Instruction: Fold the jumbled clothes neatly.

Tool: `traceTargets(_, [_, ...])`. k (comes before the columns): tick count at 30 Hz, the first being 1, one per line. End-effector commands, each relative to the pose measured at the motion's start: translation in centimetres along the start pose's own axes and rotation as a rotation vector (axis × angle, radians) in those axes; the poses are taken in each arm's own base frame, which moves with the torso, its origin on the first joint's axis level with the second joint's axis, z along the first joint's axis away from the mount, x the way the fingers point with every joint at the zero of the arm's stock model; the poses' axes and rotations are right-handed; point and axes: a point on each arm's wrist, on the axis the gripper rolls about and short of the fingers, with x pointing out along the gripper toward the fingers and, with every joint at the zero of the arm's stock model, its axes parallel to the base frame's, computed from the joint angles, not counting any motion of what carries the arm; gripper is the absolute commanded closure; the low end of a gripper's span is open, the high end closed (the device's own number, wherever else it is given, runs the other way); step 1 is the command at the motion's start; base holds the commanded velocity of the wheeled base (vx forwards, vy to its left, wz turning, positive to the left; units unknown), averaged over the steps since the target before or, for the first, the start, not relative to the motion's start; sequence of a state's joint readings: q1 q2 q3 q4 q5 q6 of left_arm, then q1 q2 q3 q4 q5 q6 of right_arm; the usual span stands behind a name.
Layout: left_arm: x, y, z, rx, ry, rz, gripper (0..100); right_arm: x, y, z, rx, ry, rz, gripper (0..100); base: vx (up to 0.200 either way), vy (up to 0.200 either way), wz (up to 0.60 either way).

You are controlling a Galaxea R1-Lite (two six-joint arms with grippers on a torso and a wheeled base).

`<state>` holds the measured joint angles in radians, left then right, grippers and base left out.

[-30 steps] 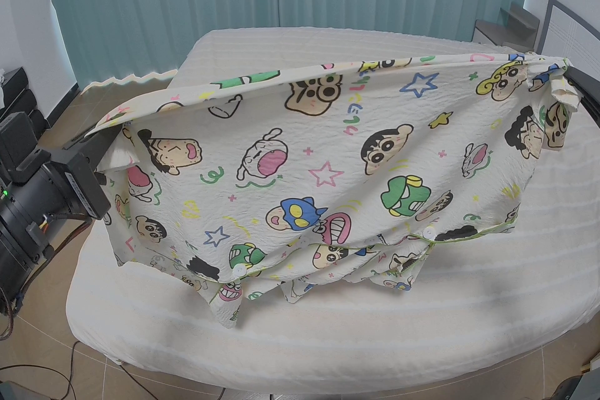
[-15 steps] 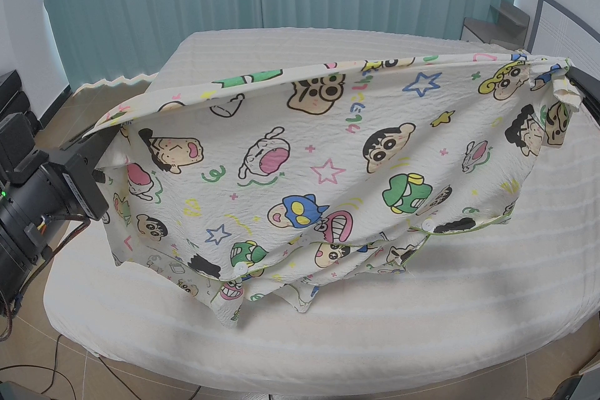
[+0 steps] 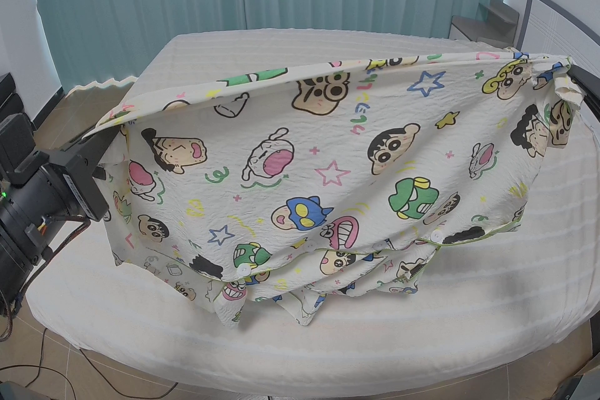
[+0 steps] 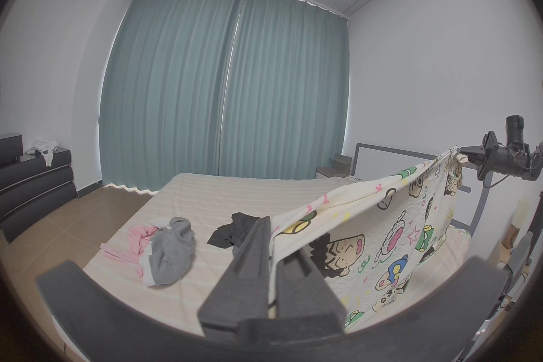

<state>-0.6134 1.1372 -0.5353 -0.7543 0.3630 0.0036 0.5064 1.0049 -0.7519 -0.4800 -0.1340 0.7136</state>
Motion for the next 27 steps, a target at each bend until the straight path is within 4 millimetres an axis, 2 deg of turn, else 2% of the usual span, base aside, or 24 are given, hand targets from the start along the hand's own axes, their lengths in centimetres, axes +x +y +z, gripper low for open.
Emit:
traceTargets(1, [0.05, -0.03, -0.04, 0.002, 0.002, -0.001, 100, 0.08, 0.00, -0.02, -0.008, 0.001, -0.001, 100, 0.000, -0.200, 0.00])
traceTargets(27, [0.08, -0.27, -0.14, 0.003, 0.007, -0.015, 100, -0.37, 0.22, 0.36, -0.039, -0.016, 0.012, 100, 0.000, -0.200, 0.00])
